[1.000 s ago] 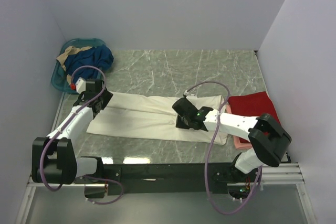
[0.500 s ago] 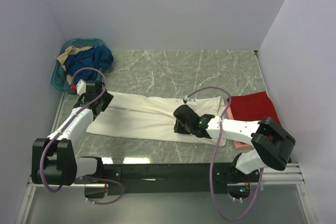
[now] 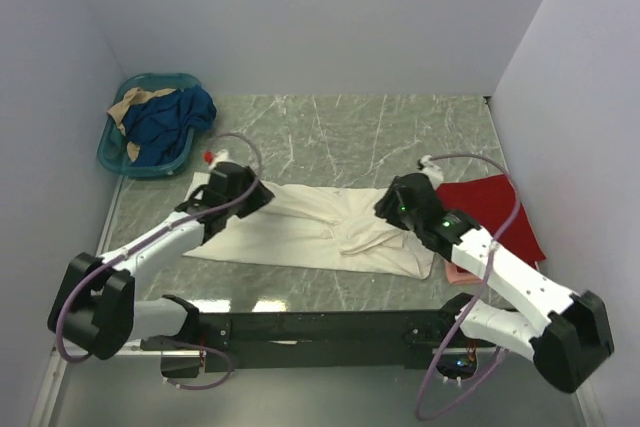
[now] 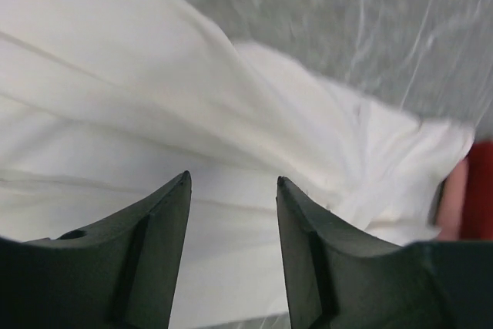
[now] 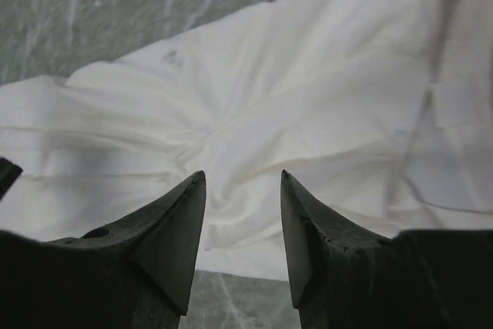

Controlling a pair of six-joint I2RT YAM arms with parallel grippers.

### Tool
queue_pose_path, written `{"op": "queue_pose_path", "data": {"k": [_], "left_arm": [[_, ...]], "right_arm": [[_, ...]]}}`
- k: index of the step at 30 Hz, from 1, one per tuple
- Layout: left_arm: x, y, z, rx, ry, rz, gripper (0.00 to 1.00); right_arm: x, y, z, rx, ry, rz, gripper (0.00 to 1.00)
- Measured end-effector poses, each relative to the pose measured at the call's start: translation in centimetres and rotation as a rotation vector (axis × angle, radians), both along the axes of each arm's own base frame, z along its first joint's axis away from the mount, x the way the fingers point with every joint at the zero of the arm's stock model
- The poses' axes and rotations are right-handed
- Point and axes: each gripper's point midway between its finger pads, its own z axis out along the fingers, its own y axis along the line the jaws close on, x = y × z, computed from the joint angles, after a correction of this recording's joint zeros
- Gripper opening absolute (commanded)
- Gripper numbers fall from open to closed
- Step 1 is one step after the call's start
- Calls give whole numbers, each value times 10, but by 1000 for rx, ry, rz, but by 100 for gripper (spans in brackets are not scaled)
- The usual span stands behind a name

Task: Fold and stack the t-shirts
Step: Fold the tshirt

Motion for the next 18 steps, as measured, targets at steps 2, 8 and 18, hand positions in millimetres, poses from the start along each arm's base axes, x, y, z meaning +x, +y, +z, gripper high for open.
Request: {"op": "queue_pose_path", "data": {"k": [2, 8, 18], "left_arm": [[-18, -36, -10, 27, 17, -131, 55], [-66, -120, -39, 130, 70, -434, 59], [-98, -200, -46, 200, 37, -648, 61]], "right_arm": [[-4, -28, -5, -12, 13, -62, 51], [-29, -74, -51, -63, 156, -144, 52], [-33, -94, -70, -34, 245, -177, 52]]}}
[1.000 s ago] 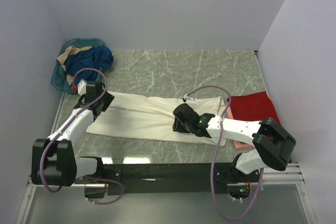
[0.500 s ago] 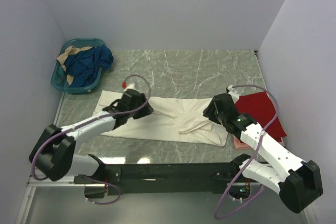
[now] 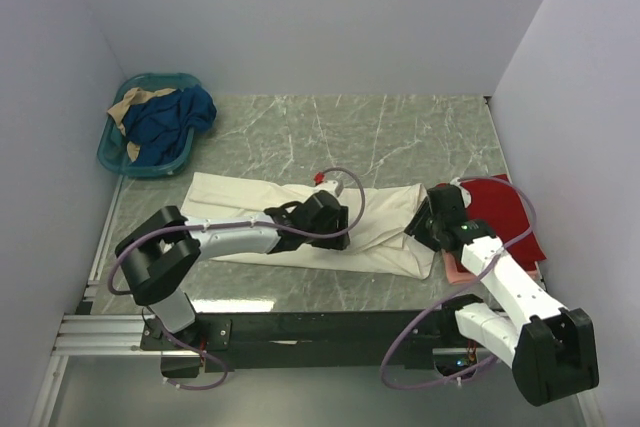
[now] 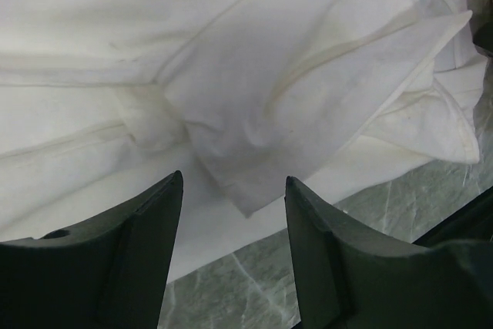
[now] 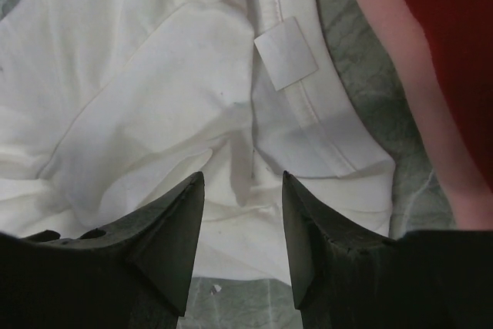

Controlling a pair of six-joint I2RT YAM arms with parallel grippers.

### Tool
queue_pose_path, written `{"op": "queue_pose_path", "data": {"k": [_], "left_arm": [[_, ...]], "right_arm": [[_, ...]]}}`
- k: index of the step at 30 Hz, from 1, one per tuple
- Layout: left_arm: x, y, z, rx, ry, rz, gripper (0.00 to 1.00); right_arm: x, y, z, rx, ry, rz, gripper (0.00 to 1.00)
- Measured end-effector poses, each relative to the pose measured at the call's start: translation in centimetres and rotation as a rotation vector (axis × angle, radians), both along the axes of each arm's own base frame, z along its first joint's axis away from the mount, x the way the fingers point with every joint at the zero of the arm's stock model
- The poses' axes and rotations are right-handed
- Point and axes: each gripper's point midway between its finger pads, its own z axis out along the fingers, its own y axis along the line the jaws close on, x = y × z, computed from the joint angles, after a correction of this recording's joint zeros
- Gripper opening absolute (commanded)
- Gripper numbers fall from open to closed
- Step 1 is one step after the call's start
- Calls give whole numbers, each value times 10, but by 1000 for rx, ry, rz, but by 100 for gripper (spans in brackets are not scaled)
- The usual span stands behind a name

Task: Fold and stack the t-shirts
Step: Fold the tshirt

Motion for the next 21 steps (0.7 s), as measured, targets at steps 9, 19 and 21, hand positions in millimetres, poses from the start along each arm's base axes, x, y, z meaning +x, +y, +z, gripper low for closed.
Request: {"op": "queue_pose_path", "data": {"k": [9, 19, 21], "left_arm": [[-8, -14, -7, 83, -27, -28, 56], [-15, -7, -15, 149, -40, -42, 43], [-16, -9, -15, 154, -44, -52, 41]], "right_arm": [[6, 0, -12, 18, 38, 8, 52], [13, 4, -13, 33, 32, 18, 50], [13, 4, -13, 34, 31, 18, 50]]}}
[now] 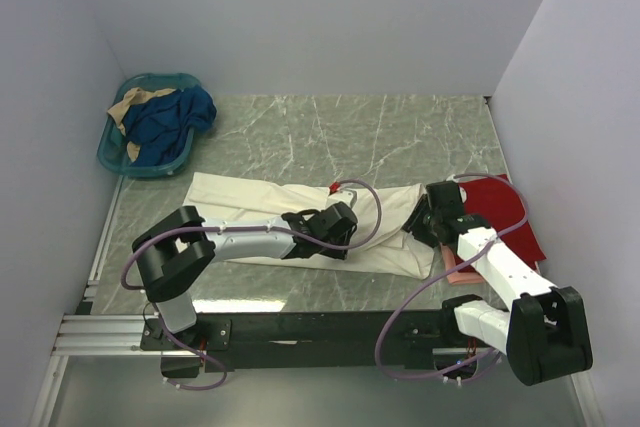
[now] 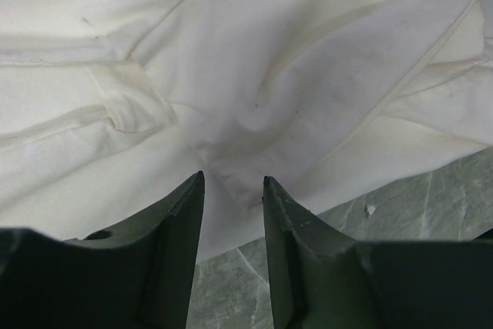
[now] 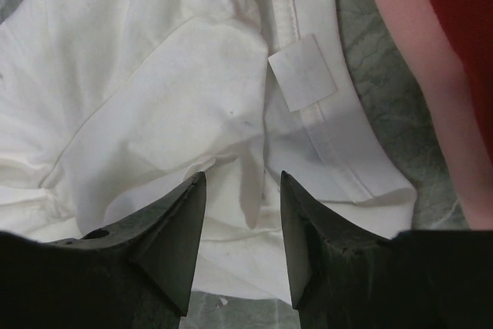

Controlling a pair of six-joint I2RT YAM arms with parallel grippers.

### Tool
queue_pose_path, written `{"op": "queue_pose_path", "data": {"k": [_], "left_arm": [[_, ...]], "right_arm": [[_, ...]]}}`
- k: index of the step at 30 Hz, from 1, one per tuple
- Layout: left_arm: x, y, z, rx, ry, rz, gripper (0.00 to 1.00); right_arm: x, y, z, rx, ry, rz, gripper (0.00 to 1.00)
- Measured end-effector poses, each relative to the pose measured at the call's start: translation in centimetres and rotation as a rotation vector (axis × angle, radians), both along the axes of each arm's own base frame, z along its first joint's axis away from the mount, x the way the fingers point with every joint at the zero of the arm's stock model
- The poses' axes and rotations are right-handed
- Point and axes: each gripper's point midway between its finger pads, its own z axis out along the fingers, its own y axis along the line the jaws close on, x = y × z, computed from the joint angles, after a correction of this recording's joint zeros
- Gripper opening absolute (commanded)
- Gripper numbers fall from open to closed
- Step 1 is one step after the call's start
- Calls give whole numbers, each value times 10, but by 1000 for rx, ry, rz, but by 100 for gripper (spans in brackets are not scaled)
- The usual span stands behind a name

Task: Fold and stack the t-shirts
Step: Fold the tshirt

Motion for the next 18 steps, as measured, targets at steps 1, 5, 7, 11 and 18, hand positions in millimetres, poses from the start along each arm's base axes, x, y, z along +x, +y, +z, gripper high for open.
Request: {"op": "queue_pose_path", "data": {"k": [1, 5, 7, 11, 18], "left_arm": [[0, -1, 0, 1, -1, -3, 38], [-2, -2, -1, 4, -3, -9, 32], [-2, -2, -1, 4, -3, -9, 29], [-2, -2, -1, 5, -3, -9, 25], [-2, -2, -1, 5, -2, -10, 20]], "right_arm": [[0, 0, 0, 0, -2, 0, 50], [1, 0, 2, 2, -10, 0, 50], [1, 0, 4, 3, -16, 0, 50], [2, 0, 6, 5, -25, 0, 50], [3, 0, 11, 7, -45, -2, 51]]}}
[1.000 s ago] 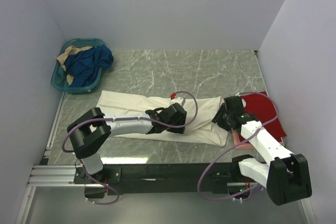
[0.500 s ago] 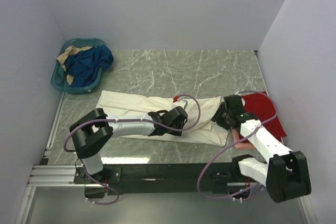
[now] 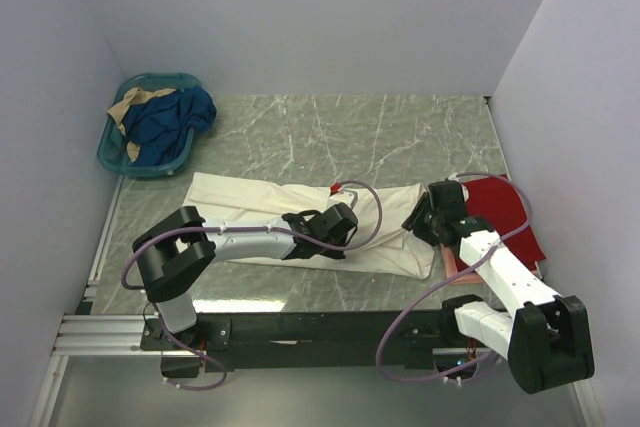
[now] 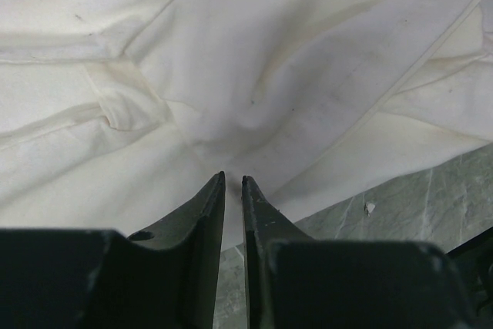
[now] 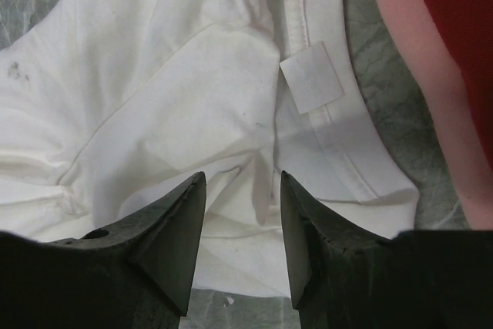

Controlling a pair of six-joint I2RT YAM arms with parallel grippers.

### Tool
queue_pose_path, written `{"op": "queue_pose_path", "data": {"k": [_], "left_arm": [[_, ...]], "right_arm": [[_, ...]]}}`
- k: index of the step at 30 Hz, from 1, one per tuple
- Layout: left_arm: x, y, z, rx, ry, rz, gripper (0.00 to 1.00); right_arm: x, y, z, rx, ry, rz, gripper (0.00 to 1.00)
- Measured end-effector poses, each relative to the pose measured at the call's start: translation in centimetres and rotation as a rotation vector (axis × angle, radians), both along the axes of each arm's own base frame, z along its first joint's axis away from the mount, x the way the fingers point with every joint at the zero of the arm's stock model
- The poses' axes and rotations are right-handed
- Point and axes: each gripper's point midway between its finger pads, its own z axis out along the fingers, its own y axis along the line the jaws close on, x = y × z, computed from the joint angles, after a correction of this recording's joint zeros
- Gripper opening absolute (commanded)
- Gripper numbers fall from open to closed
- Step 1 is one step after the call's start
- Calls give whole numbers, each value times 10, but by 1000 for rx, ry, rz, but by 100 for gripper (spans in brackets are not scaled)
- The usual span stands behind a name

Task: Fold and stack the t-shirts
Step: Fold the tshirt

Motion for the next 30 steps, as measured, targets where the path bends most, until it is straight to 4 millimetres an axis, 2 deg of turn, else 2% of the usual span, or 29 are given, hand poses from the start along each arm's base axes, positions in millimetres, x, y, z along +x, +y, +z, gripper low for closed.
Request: {"op": "queue_pose_path", "data": {"k": [8, 11, 13, 14, 17, 18, 22, 24, 30], "left_arm": [[-3, -1, 0, 1, 0, -9, 22], [-3, -1, 0, 2, 0, -9, 26], [-4, -2, 0, 2, 0, -10, 33], [-4, -2, 0, 2, 1, -10, 34], [-4, -2, 0, 2, 1, -11, 40], [-4, -2, 0, 2, 1, -11, 42], [-5, -2, 0, 1, 1, -14, 43], [-6, -3, 0, 0, 1, -17, 43], [-11, -6, 0, -3, 4, -40, 43]], "right_arm": [[2, 1, -4, -1, 18, 1, 51], [3, 3, -7, 5, 29, 6, 49], [4, 5, -9, 15, 34, 12, 47], [4, 6, -10, 17, 36, 13, 45], [6, 8, -12, 24, 36, 17, 30], [7, 8, -12, 27, 35, 18, 21], [9, 10, -11, 34, 28, 19, 4], [9, 10, -10, 35, 26, 20, 0], [11, 10, -10, 37, 21, 20, 0]]}}
